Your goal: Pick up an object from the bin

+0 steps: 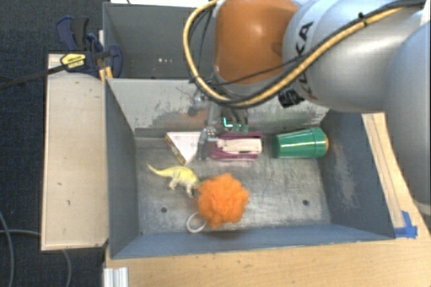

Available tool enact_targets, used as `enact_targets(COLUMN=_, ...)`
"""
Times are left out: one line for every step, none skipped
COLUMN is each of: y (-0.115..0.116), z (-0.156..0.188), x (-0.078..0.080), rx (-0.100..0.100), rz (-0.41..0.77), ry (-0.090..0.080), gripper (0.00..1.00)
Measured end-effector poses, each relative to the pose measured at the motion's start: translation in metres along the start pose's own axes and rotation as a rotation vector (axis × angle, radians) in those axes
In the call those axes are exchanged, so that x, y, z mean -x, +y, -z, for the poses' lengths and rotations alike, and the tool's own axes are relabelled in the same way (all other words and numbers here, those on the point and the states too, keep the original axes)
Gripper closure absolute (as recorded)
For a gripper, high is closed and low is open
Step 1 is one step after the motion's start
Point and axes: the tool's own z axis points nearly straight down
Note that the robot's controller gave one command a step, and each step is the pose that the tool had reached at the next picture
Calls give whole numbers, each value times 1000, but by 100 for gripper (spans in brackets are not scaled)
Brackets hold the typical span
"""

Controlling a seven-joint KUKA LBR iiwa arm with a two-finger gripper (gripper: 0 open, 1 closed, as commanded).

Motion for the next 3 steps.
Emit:
enact_targets(y=-1, z=5, x=2, rx=1, rz=-4, ry=-8, gripper=0)
enact_targets(y=3, z=-34, x=1, rx=1, rz=76, ry=-13, gripper=0)
enact_targets(y=-3, z=-78, x=-6, rx=1, rz=-16, ry=-8, gripper=0)
